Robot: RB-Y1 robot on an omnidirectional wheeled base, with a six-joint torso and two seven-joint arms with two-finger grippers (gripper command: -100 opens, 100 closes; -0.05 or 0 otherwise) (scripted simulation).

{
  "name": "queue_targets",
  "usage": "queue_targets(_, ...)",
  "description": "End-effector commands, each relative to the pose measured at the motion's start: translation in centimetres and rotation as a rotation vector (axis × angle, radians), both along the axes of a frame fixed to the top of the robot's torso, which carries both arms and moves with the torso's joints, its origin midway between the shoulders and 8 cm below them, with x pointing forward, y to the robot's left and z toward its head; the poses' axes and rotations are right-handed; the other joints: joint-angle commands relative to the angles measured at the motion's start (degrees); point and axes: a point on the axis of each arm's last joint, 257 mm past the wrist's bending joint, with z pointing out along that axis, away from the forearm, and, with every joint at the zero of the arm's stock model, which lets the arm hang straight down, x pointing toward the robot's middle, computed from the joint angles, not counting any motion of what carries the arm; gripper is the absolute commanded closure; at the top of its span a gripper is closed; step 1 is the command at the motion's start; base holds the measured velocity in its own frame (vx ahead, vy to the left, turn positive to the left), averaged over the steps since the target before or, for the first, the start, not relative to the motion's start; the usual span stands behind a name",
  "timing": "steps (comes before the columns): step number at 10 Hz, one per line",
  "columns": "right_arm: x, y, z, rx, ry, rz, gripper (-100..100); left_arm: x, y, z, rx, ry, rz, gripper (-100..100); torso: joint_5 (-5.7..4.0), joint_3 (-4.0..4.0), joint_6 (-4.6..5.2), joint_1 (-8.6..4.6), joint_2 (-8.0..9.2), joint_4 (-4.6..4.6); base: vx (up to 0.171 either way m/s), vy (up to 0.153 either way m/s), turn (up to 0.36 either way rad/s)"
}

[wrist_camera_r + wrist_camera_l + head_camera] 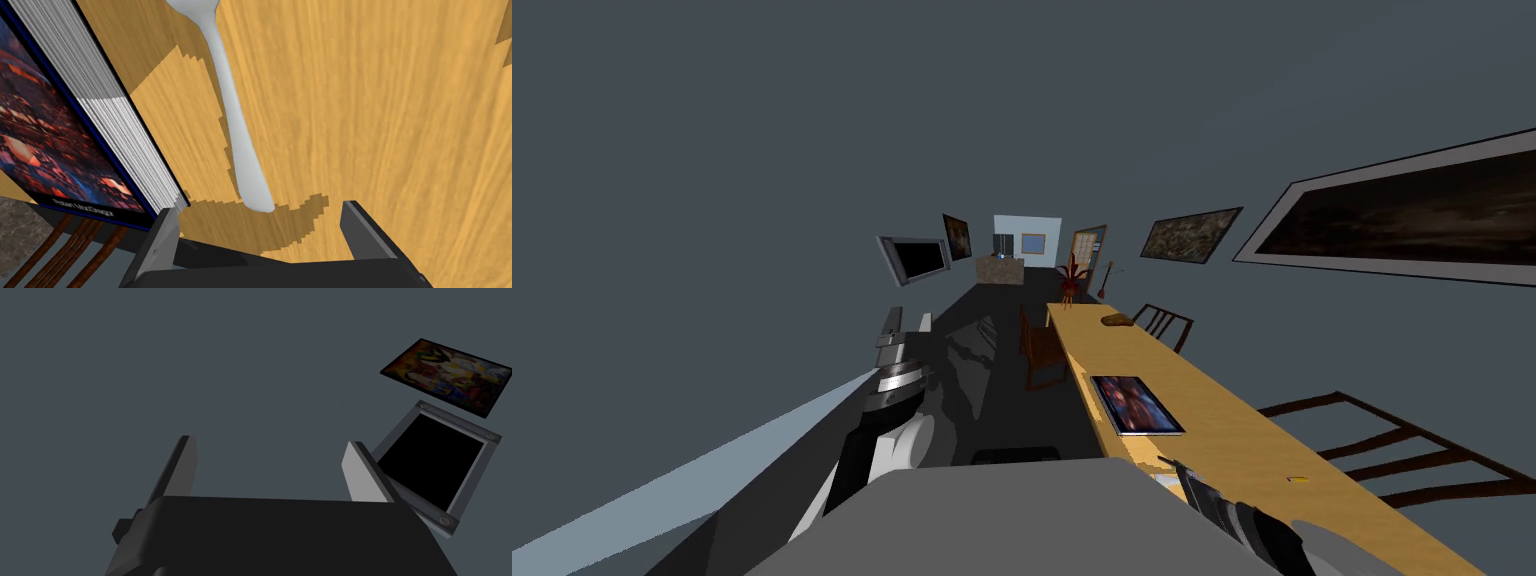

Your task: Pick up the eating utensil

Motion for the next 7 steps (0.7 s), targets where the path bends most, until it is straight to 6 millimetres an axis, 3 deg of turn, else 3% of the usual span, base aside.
queue_targets(1, -0.8, -1.0, 0.2, -0.039, 0.022, 0.025, -100, 0.0, 0.0, 0.0, 0.000, 0.000, 0.000, 0, 0.00, 0.00, 0.00, 0.00, 0.00, 0.00, 0.013, -0.119, 0.135)
queue_targets(2, -2.4, -3.1, 0.1, -0.098, 0.061, 0.060, -100, 0.0, 0.0, 0.0, 0.000, 0.000, 0.000, 0, -0.01, 0.03, 0.05, 0.03, 0.06, 0.01, 0.006, -0.111, 0.188)
queue_targets(4, -2.3, -2.7, 0.1, -0.089, 0.055, 0.052, -100, 0.0, 0.0, 0.0, 0.000, 0.000, 0.000, 0, 0.00, 0.05, 0.06, 0.15, 0.08, 0.02, 0.007, -0.058, 0.065)
queue_targets(5, -2.4, -2.7, 0.1, -0.092, 0.056, 0.055, 0, 0.0, 0.0, 0.0, 0.000, 0.000, 0.000, 0, 0.04, 0.05, 0.06, 0.34, 0.10, 0.02, 0.001, -0.008, 0.000)
queue_targets(6, -2.3, -1.8, -1.0, -0.092, 0.054, 0.046, -100, 0.0, 0.0, 0.0, 0.000, 0.000, 0.000, 0, 0.07, 0.06, 0.06, 0.45, 0.11, 0.02, 0.001, -0.032, 0.061)
queue_targets(7, -2.2, -1.2, -1.7, -0.092, 0.054, 0.041, -100, 0.0, 0.0, 0.0, 0.000, 0.000, 0.000, 0, 0.05, 0.06, 0.04, 0.40, 0.11, 0.02, -0.002, -0.055, 0.071)
